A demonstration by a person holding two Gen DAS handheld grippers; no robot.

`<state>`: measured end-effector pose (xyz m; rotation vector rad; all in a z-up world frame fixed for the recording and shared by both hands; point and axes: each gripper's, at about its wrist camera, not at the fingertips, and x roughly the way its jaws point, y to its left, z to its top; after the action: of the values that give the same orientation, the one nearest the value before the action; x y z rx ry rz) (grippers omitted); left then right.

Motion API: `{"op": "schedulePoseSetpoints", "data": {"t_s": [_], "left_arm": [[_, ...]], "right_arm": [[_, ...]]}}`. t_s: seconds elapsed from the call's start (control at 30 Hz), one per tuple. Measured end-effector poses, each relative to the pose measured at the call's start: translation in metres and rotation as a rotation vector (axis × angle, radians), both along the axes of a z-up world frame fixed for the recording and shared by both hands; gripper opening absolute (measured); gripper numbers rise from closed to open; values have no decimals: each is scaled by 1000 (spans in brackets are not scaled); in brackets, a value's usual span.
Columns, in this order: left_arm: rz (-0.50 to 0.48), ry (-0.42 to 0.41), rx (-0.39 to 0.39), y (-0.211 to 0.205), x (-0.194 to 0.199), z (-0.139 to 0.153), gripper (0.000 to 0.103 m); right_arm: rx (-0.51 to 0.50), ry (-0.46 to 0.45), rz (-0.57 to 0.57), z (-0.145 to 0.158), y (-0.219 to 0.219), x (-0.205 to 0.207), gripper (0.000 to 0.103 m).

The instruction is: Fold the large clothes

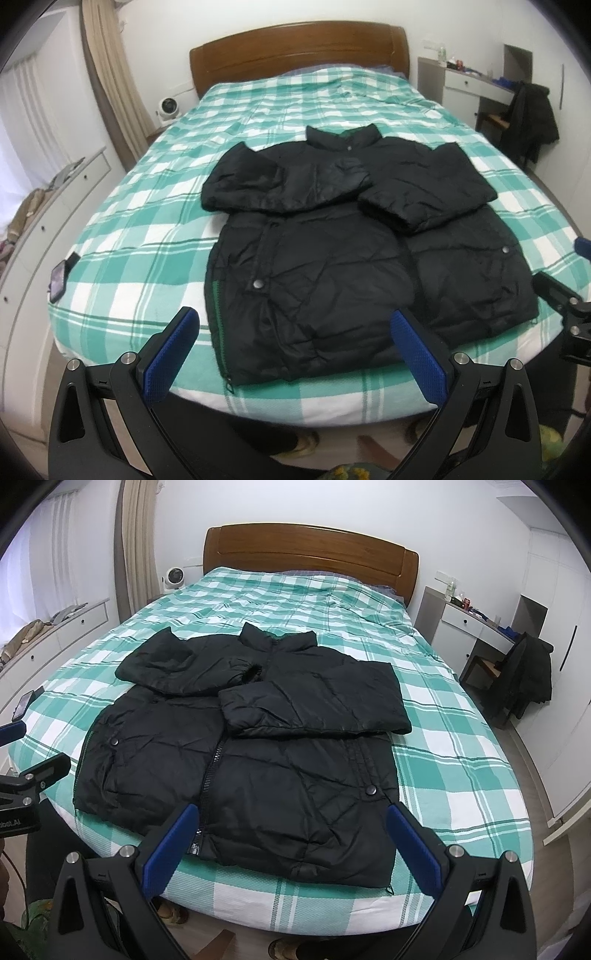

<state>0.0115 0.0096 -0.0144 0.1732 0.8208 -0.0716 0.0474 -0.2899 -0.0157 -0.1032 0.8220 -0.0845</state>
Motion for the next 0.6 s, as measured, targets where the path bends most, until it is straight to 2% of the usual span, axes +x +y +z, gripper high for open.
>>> {"op": "schedulePoseSetpoints", "data": {"t_s": [0.2,0.33,0.43,0.6], "left_arm": [[38,46,-5,8,9,-4,103],[49,45,29,8,12,-5,103],[52,34,65,7,14,-5,103],[54,14,77,9,16,-2,103]], "right_arm": [[8,7,-28,-1,-8,1,103],[3,14,-28,-3,-10,5,103],[-14,-5,7,-2,-10,12,103],[-18,-24,111,-5,-6,40,103]]}}
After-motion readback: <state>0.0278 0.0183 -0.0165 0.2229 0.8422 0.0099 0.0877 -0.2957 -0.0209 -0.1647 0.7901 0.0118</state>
